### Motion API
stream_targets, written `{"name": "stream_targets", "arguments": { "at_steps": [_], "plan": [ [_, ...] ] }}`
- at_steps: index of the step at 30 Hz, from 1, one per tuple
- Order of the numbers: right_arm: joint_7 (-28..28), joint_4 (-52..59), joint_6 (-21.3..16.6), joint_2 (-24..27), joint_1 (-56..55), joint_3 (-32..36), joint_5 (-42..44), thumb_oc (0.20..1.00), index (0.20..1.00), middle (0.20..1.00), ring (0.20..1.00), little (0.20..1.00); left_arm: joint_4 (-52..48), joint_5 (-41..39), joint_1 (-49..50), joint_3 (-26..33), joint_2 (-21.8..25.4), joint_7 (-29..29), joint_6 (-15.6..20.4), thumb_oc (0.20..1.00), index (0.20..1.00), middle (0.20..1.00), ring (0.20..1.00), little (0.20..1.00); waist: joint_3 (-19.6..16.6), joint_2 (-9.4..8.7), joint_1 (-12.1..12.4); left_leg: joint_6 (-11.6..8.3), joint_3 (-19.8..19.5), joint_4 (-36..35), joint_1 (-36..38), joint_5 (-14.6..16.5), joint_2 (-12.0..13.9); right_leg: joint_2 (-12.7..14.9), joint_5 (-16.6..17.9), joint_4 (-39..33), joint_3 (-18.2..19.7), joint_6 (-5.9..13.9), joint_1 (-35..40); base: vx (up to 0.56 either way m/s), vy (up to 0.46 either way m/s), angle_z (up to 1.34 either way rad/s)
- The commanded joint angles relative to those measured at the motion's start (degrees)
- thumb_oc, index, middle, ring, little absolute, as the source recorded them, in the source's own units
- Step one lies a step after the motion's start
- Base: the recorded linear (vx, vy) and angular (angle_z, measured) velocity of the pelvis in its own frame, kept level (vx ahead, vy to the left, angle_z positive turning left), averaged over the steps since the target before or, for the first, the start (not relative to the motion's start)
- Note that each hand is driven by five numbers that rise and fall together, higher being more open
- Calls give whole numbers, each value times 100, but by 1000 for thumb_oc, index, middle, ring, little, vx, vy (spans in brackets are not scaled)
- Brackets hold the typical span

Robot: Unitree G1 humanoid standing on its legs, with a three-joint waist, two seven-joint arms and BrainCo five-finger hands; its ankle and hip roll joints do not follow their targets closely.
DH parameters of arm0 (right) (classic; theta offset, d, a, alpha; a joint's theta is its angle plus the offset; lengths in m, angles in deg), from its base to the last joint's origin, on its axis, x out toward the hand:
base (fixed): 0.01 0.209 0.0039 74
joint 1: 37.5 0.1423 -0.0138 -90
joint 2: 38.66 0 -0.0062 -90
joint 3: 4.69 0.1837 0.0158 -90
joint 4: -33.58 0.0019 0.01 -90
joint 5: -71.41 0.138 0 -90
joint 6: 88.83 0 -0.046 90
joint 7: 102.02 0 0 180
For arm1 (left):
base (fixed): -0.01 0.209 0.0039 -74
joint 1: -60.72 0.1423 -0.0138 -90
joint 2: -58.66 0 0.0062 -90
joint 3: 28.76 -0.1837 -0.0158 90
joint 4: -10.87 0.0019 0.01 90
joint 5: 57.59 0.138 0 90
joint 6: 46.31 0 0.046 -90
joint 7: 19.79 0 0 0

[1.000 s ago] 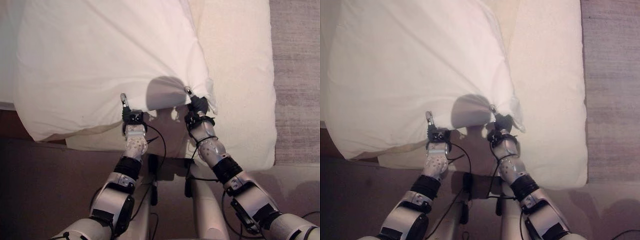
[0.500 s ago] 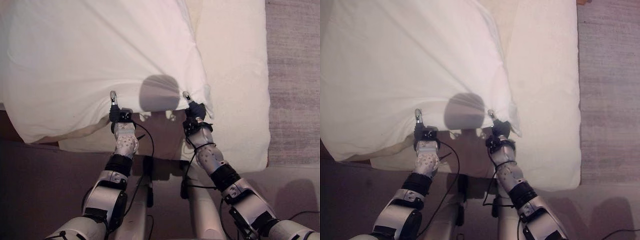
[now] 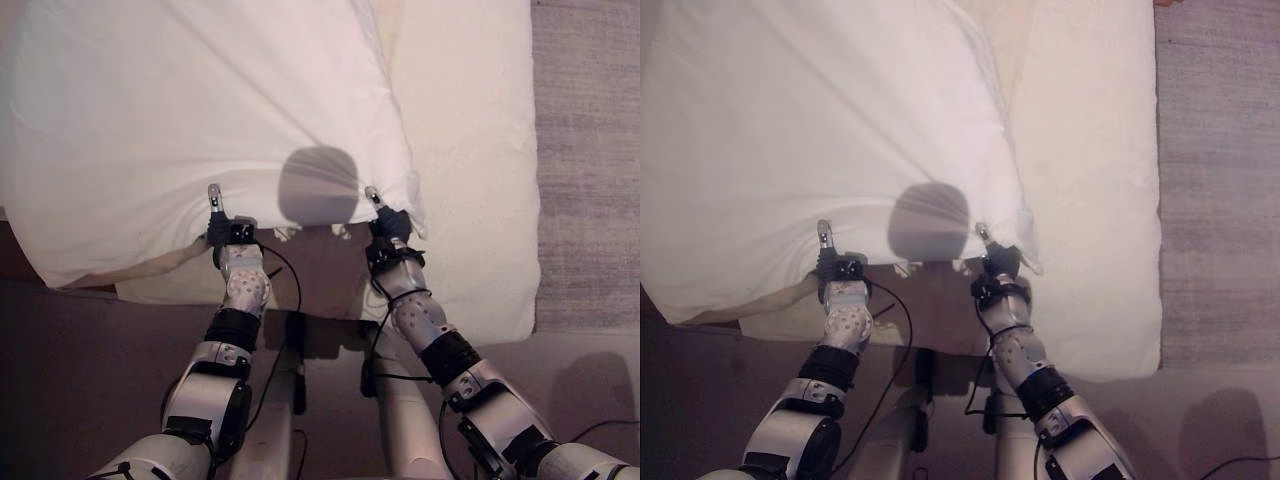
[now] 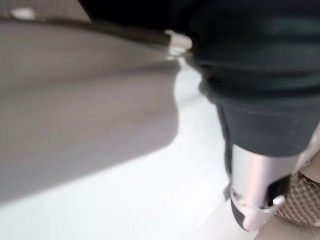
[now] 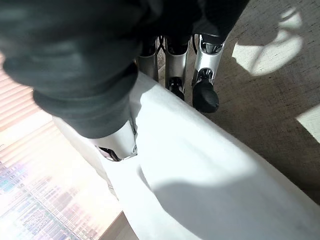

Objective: Make the bed

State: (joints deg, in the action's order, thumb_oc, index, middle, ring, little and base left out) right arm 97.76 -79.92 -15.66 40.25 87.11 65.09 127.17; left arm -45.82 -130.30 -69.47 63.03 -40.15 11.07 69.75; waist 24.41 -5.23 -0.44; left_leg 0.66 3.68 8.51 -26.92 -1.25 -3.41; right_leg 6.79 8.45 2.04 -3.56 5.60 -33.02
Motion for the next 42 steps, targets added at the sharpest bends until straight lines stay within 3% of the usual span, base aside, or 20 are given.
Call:
{"name": "stream_targets", "arguments": {
  "at_steps": [1, 23, 25, 27, 42],
  "plan": [
    [160, 407, -863, 592, -804, 1204, 166, 200, 200, 200, 200, 200, -112, 576, 350, 1077, 1080, 174, 803, 1000, 1000, 1000, 1000, 1000, -286, 244, 69, -178, -166, -124, -239, -64, -20, -10, -79, 485, -60, 135, 197, 0, 0, 0],
    [-78, 413, -706, 726, -919, 1281, 100, 200, 200, 200, 200, 200, -294, 715, 836, 1177, 1515, -144, 592, 1000, 1000, 1000, 1000, 1000, -242, 334, 128, -165, -183, -63, -336, -81, -29, 15, -86, 545, -87, 116, 128, 1, 0, 0],
    [-106, 407, -697, 721, -924, 1261, 90, 200, 200, 200, 200, 200, -322, 701, 853, 1133, 1518, -215, 568, 884, 884, 884, 884, 884, -241, 337, 124, -165, -182, -57, -347, -83, -30, 14, -84, 548, -79, 113, 122, 0, 0, 0],
    [-153, 391, -681, 726, -915, 1254, 96, 200, 200, 200, 200, 200, -326, 716, 865, 1106, 1551, -289, 520, 200, 200, 200, 200, 200, -243, 345, 126, -165, -176, -52, -363, -88, -34, 15, -79, 549, -81, 115, 115, 0, 0, 0],
    [-402, 191, -647, 752, -864, 1238, 160, 200, 200, 200, 200, 200, -241, 738, 796, 960, 1796, -806, 302, 200, 200, 200, 200, 200, -273, 366, 124, -176, -168, -15, -425, -80, -27, 19, -81, 591, -61, 109, 52, 0, 0, 0]
  ]
}}
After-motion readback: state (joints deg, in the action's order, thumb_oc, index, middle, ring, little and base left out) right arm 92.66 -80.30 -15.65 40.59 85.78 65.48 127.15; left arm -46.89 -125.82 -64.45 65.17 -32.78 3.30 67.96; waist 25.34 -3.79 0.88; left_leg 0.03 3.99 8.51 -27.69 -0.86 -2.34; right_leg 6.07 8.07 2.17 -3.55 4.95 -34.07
